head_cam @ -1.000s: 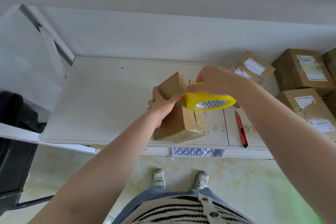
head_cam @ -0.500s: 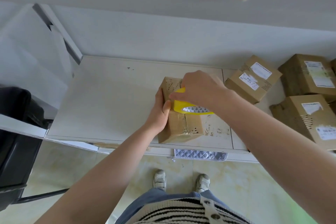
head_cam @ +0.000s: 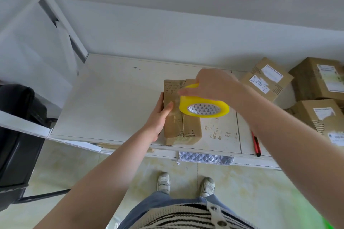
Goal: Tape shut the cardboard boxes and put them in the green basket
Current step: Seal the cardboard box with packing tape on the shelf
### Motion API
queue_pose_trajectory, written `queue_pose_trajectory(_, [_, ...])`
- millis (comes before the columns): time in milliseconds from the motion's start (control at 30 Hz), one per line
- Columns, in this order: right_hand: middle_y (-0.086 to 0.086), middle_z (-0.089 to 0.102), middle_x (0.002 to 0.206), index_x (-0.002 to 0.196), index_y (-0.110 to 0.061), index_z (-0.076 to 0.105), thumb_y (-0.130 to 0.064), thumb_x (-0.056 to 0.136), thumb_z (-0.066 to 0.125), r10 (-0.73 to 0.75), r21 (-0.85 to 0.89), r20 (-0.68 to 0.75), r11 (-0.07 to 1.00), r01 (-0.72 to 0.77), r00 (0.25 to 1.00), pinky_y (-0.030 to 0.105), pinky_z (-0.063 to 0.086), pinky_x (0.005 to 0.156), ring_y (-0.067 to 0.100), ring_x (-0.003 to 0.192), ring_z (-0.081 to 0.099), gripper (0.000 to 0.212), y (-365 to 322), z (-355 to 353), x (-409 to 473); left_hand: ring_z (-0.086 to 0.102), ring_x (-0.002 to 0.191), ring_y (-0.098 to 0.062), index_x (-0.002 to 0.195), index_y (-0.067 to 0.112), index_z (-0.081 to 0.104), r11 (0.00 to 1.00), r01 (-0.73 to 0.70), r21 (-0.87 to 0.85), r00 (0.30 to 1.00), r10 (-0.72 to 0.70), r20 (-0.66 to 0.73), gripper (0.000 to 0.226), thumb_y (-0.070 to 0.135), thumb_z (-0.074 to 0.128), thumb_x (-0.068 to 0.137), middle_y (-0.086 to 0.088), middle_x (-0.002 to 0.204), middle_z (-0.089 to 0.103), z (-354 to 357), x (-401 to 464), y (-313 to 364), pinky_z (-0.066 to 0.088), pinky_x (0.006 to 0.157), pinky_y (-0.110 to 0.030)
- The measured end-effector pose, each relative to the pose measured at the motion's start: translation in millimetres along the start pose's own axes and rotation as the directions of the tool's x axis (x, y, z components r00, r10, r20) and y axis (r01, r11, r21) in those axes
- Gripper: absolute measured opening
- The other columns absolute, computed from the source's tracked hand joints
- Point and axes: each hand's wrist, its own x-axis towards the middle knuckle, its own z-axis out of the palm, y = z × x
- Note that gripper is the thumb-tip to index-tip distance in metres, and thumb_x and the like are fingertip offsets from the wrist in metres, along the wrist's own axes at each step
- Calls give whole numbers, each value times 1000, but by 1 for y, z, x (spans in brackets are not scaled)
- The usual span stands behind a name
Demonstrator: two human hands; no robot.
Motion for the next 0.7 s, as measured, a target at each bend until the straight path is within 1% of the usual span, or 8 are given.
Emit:
queue_pose_trajectory(100, [-7,52,67,66,-24,50,-87,70,46,10,28,33,1000,-11,999,27,30,52,8,62,47,63,27,3,-4,41,137,-7,156,33,17,999,-28,33,1000,28,-9,65,37,49,99,12,153,39,-1,-1,-1,28,118,-39])
queue_pose_trajectory(200, [-3,62,79,83,-17,63,-86,70,49,56,-67,67,996,-52,996,32,46,68,17,77,60,72,57,14,-6,44,122,12,155,37,17,994,-52,99,999,51,11,61,38,47,101,23,145,41,0,-1,0,29,110,-26])
queue_pose_trajectory(233, [-2,64,79,86,-15,66,-86,69,50,77,-71,85,995,-71,993,31,47,69,17,76,61,75,65,19,-6,43,118,17,154,38,17,993,-51,109,999,49,18,61,39,47,101,26,141,42,1,-1,1,30,108,-25])
queue_pose_trajectory(267, [-2,65,74,86,-14,68,-86,69,51,95,-44,103,995,-91,990,29,45,63,16,71,62,77,72,25,-5,44,117,17,154,38,18,992,-48,113,999,46,19,60,39,47,101,26,140,44,1,0,1,30,108,-25])
queue_pose_trajectory(333, [-5,63,66,82,-15,70,-86,67,52,116,37,138,992,-122,984,25,38,54,11,62,60,75,80,40,-2,46,125,8,153,39,21,993,-42,110,999,40,20,59,38,48,101,23,144,45,-1,1,0,31,113,-30])
queue_pose_trajectory(400, [-7,64,67,82,-19,69,-87,65,54,126,116,163,983,-146,979,25,37,53,9,64,59,72,85,56,3,47,130,-1,153,41,23,994,-26,106,999,22,36,58,39,49,101,20,145,47,-4,3,2,35,113,-36])
queue_pose_trajectory(567, [-5,68,69,86,-18,72,-89,59,54,121,280,252,941,-192,960,30,53,63,13,66,64,78,95,87,14,57,123,-5,150,46,26,991,41,124,998,-47,43,55,37,49,101,22,135,57,-6,3,9,48,100,-33])
queue_pose_trajectory(700, [0,71,72,86,-17,75,-102,37,39,61,342,273,927,-157,960,39,59,73,17,69,68,104,90,98,17,60,117,-6,149,42,33,982,82,167,995,-91,49,51,30,49,102,16,134,59,-7,7,22,48,96,-30])
